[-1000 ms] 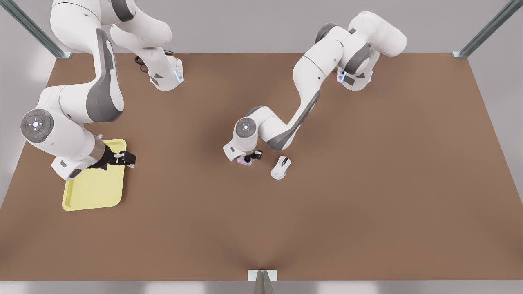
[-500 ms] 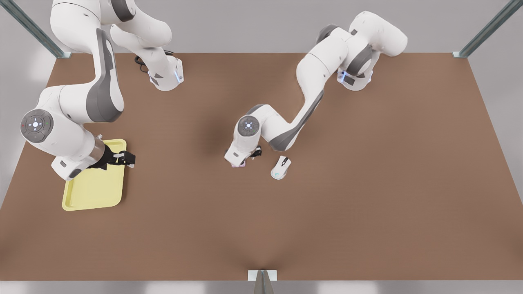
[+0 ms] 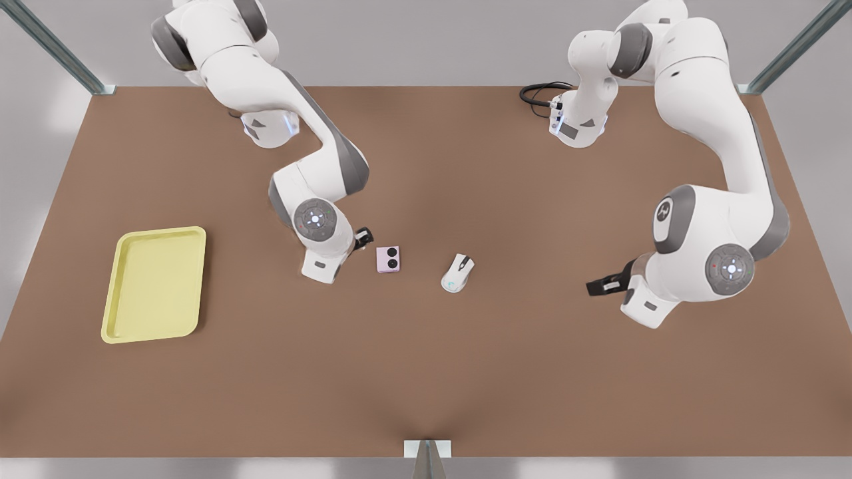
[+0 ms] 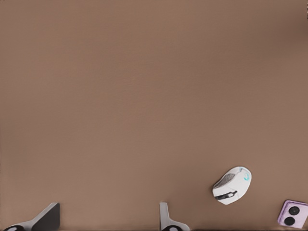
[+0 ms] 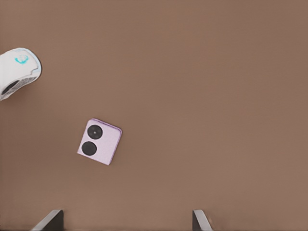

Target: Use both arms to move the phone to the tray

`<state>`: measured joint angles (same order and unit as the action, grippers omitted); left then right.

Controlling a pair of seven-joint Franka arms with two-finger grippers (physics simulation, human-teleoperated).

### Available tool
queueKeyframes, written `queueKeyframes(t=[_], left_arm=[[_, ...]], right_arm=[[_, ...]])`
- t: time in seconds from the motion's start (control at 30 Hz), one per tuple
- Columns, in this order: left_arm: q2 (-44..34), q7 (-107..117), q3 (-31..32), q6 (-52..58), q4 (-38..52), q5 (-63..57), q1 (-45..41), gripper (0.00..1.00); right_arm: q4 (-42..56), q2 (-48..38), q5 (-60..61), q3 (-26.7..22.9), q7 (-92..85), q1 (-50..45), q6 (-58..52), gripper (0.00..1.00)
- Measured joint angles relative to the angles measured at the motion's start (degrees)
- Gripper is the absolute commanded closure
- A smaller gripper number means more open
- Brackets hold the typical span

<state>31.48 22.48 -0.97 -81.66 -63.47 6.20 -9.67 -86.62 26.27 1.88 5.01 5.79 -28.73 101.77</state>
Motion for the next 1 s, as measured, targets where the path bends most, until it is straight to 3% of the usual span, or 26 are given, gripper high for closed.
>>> queueKeyframes(t=[0.2, 0.47, 1.0], left_arm=[[0.4, -7.8, 0.0, 0.9, 0.0, 0.0, 0.0, 0.00], [0.9, -14.9, 0.1, 0.8, -0.1, 0.0, 0.0, 0.00], [-3.4, -22.1, -0.1, 1.1, 0.5, -0.5, 0.0, 0.00]], right_arm=[[-1.6, 9.0, 2.3, 0.0, 9.5, -3.3, 10.5, 0.00], [-7.1, 13.0, 2.4, -0.2, 17.3, -3.3, 23.5, 0.00], [-9.7, 14.1, -1.7, -0.1, 21.4, -3.6, 31.1, 0.00]])
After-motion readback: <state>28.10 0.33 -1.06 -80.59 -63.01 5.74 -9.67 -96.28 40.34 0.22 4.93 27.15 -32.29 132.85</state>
